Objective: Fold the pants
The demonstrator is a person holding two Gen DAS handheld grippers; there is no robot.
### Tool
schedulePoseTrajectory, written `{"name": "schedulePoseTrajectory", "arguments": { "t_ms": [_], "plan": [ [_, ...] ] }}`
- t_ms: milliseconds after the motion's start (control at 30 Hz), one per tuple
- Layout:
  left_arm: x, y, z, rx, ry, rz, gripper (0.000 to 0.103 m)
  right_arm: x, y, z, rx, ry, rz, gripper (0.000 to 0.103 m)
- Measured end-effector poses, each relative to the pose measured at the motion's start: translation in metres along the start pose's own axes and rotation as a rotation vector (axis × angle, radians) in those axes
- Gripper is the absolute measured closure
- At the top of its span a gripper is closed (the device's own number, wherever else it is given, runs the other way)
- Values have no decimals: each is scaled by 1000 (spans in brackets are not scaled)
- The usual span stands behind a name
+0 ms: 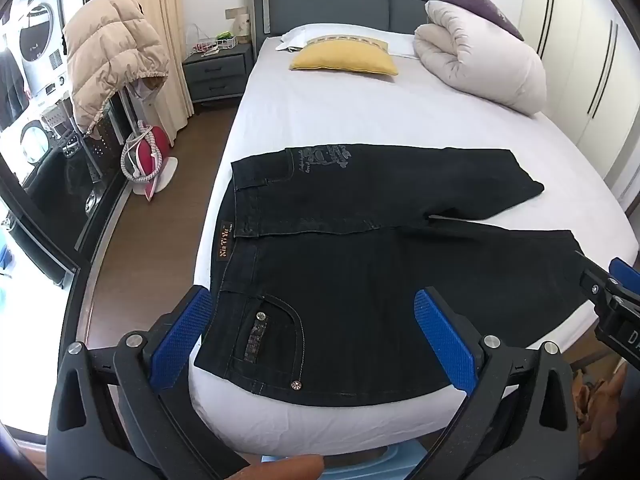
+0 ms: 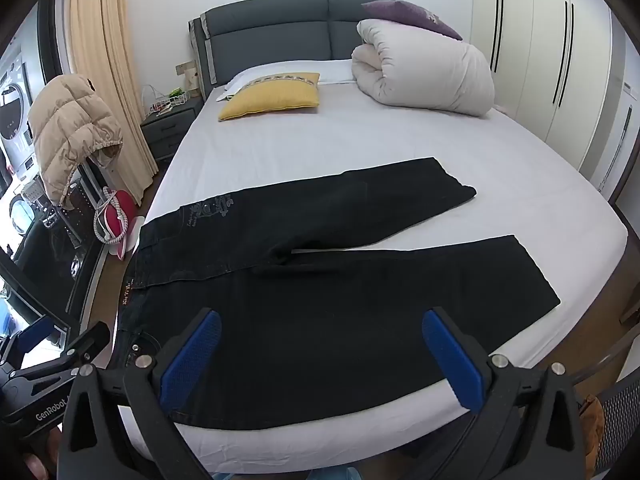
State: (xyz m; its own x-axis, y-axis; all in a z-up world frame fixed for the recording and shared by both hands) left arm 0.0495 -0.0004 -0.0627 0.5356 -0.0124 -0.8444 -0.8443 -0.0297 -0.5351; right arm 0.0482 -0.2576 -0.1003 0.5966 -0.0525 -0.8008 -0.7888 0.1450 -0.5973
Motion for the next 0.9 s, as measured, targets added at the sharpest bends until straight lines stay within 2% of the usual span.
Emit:
{"name": "schedulePoseTrajectory", "arguments": {
  "t_ms": [900],
  "plan": [
    [0,0,1,2,-6,6,0,2,3,-1,-1,1,6,0]
  ]
}}
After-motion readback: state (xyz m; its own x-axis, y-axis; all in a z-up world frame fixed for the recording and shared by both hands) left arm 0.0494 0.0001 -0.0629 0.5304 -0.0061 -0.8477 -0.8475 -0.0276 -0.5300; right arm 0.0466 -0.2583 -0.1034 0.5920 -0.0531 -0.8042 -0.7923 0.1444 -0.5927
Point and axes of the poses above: each gripper's, at about its wrist camera, not at the fingertips, and x roughly the way its jaws point, z to its left, y to its underside, the point moved 8 cm from there along x, roughly the way its jaws point, and after that the axes turned 6 degrees about z, right-handed, at the moved point
